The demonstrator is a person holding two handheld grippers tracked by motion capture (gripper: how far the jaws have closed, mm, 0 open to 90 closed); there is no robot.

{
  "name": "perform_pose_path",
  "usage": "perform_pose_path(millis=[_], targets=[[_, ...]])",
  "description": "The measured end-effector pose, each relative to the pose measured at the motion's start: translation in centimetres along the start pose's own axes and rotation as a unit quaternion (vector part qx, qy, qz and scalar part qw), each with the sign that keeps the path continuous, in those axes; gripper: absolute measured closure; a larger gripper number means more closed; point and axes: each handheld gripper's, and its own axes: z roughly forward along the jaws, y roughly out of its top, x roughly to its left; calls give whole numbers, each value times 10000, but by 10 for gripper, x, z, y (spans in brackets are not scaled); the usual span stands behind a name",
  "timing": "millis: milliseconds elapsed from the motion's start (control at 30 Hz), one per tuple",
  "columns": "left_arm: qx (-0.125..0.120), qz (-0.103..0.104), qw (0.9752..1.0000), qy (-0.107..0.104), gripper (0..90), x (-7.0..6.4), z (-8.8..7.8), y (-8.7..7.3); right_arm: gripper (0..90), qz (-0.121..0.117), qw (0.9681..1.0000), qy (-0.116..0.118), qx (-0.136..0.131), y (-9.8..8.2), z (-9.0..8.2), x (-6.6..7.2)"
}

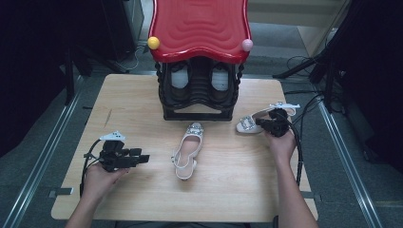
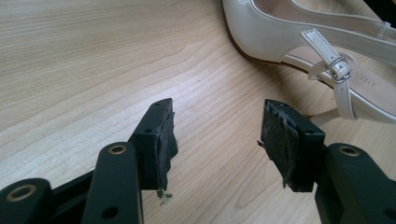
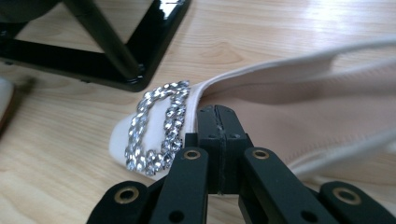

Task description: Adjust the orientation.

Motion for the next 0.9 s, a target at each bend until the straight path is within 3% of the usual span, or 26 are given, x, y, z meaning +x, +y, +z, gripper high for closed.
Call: perform_pose_path(millis=[133, 267, 333, 467, 567, 700, 900], targets=[[10, 3, 10000, -4, 444, 1, 0, 0, 900, -76, 10000, 3, 56, 1, 1, 8], [6, 8, 10000, 11, 444, 2, 0, 1, 900, -55, 9998, 155, 86, 0, 3, 12], [8, -14, 10000, -3, 444, 1, 1, 1, 900, -136, 9998, 51, 111, 0, 2, 18], [37, 3, 10000, -7, 444, 1, 3, 1, 900, -182, 9996, 141, 141, 0, 4, 22], [59, 24, 10000, -20, 443, 1, 3, 2, 900, -55, 9996, 269, 45, 3, -1, 17], [70, 34, 10000, -16, 444, 1, 4, 1, 900, -90, 9996, 22, -248, 12, -20, 8], [85, 47, 9999, -26, 443, 0, 4, 1, 900, 208, 9983, -62, -537, 20, -41, -19]])
